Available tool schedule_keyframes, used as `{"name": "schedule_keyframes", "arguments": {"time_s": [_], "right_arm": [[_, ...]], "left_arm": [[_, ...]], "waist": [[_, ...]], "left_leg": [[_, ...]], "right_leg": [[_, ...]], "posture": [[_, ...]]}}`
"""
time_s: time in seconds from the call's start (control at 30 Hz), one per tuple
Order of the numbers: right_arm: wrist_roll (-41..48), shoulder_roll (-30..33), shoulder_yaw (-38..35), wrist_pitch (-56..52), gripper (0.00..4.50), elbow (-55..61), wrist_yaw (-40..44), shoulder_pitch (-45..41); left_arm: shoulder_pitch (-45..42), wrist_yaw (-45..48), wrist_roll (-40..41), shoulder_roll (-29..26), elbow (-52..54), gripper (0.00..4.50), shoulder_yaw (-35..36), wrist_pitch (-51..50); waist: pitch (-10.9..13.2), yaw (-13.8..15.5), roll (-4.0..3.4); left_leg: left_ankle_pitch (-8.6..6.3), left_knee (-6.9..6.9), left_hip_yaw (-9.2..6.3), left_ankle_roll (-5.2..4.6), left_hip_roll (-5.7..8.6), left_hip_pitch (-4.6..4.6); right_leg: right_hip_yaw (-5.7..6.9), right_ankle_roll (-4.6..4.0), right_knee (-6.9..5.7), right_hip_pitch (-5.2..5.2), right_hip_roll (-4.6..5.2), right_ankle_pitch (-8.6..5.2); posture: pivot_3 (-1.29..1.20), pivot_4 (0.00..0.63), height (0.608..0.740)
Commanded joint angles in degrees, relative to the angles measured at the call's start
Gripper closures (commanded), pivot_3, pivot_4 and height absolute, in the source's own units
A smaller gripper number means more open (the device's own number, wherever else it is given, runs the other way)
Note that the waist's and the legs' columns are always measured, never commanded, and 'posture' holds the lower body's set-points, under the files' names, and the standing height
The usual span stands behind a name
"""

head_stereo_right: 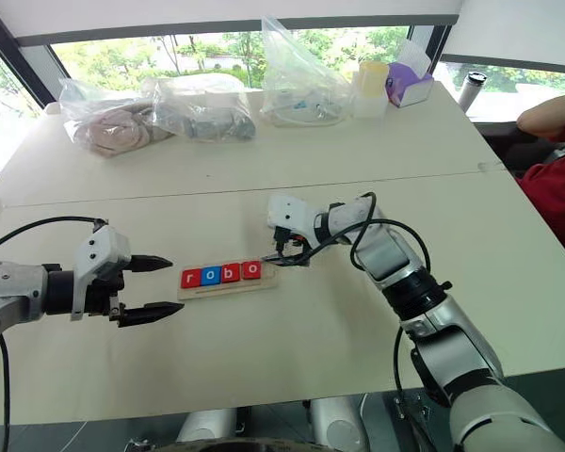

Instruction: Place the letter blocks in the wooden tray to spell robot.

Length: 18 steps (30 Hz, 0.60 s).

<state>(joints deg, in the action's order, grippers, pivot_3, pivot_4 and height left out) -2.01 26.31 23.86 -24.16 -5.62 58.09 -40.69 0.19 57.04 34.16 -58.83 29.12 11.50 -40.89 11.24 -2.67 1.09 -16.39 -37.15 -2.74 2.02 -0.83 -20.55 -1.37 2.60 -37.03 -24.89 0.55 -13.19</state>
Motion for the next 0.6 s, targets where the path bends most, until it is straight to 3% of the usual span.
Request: {"name": "schedule_keyframes", "arguments": {"time_s": [0.03,0.6], "right_arm": [[-0.3,-0.1,-0.7,1.6,0.03,2.3,-0.9,0.0],[-3.6,-2.4,2.9,5.3,0.03,-1.1,-1.2,-0.1]], "left_arm": [[-1.0,0.1,-0.7,0.1,0.0,0.0,-0.5,1.0],[-2.0,-0.5,-1.1,0.7,0.1,0.0,-1.0,0.7]], "waist": [[0.0,0.0,0.0],[0.0,0.1,0.01]], "left_leg": [[0.0,0.0,0.0,0.0,0.0,0.0],[0.0,0.0,0.01,0.0,0.0,-0.02]], "right_leg": [[0.0,0.0,-0.01,-0.01,0.0,0.0],[0.0,0.0,0.0,-0.01,0.01,0.0]], "posture": [[0.0,0.15,0.74],[0.0,0.15,0.74]]}}
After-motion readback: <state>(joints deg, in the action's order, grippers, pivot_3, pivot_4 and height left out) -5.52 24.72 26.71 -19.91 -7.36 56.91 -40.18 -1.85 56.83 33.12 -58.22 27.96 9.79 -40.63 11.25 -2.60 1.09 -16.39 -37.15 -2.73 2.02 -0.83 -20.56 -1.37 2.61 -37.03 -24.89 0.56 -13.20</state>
